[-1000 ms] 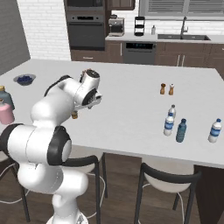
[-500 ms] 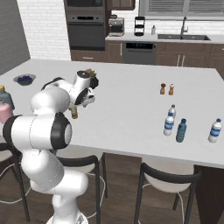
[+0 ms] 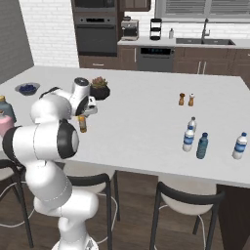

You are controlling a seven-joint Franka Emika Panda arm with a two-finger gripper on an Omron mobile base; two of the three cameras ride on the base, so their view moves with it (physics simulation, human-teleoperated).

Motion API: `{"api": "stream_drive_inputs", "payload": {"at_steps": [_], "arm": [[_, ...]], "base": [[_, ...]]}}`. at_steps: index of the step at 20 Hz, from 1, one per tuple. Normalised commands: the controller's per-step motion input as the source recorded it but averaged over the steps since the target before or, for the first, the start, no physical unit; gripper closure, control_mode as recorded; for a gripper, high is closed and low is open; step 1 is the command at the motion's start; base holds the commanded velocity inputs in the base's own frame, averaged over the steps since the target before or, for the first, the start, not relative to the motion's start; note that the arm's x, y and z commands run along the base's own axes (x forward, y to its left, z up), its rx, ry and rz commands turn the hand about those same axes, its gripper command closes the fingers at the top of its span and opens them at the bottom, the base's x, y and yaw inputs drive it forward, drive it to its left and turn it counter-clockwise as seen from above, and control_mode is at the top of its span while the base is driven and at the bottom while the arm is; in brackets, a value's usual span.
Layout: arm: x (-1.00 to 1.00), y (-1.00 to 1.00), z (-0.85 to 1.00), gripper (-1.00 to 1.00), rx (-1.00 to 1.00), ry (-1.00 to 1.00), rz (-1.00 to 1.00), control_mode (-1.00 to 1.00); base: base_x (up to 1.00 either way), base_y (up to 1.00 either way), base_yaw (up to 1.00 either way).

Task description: Move the plastic bottles in the middle to the plastics group, and the glass bottles in the middle to the glass group.

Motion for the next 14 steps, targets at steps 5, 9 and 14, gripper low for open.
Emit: {"api": "stream_drive_inputs", "payload": {"at_steps": [5,9,14], "arm": [[0.24,0.14,-0.16,-1.00,0.00,0.00,-0.04,-1.00],[0.32,0.00,-0.31,-1.00,0.00,-0.02,0.00,-1.00],[0.36,0.05,-0.22,-1.00,0.00,0.00,0.00,-1.00]], "base": [[0.00,0.00,0.00],[0.00,0.00,0.00],[0.00,0.00,0.00]]}}
